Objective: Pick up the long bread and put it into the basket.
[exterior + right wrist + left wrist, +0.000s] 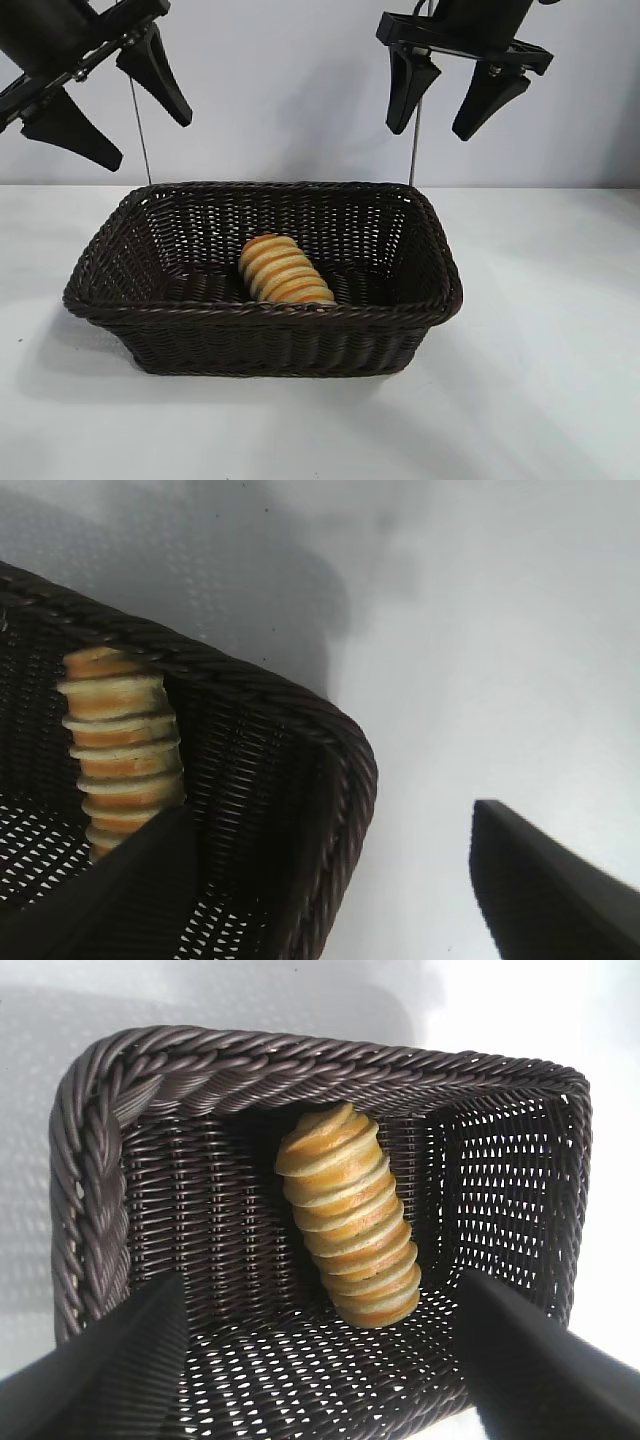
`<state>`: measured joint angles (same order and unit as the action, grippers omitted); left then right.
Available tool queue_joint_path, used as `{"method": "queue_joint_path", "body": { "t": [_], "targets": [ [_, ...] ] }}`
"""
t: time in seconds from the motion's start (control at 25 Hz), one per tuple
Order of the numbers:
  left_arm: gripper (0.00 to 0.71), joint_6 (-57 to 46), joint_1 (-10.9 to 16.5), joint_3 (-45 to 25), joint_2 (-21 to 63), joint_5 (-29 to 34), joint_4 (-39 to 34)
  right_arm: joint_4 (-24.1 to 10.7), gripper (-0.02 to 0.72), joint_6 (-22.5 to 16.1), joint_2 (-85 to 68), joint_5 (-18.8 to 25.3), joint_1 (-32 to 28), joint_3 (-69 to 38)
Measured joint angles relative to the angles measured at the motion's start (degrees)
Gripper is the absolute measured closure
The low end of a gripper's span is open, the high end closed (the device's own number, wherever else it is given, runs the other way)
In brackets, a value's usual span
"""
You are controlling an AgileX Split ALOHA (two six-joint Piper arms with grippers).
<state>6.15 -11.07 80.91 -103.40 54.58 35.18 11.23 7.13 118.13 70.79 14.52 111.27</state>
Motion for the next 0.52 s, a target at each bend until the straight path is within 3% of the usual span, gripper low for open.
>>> {"method": "queue_joint_path", "body": {
  "t": [0.52],
  "targets": [
    [0.17,0.0,0.0,0.0,0.0,0.0,0.0,0.6,0.155,0.0,0.0,0.0,0.0,0.0]
  ]
}}
